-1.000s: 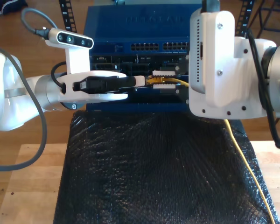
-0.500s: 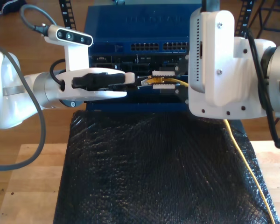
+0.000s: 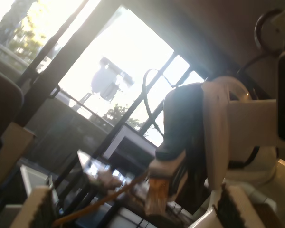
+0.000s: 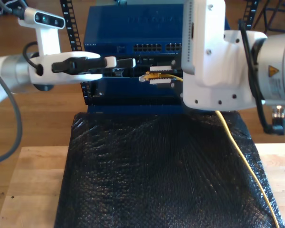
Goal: Grab the cable and plug it in
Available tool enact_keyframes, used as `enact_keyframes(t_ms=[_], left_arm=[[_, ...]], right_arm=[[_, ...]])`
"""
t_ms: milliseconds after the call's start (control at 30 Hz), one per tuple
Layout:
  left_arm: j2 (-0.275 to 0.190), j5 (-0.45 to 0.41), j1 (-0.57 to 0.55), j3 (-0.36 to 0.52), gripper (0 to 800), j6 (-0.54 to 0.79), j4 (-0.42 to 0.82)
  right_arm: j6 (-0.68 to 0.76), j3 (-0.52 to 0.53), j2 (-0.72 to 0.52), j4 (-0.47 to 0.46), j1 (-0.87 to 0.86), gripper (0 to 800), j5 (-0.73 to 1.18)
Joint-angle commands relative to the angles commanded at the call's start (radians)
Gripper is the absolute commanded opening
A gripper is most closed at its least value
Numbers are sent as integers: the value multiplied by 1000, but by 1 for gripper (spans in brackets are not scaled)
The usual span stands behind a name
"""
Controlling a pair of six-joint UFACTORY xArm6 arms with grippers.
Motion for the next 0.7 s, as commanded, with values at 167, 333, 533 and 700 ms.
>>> enact_keyframes(t_ms=[167,333,533,700], left_arm=[[-2,-35,44,-43,795,9,106],[-2,-55,92,-115,797,9,232],[-11,-66,140,-195,798,9,364],[-26,-77,169,-230,798,20,433]], right_arm=[[48,-15,48,-5,-6,1,-2],[51,-17,78,-8,-78,1,-2],[54,-14,80,-12,-143,1,-21],[54,-17,81,-40,-199,1,-26]])
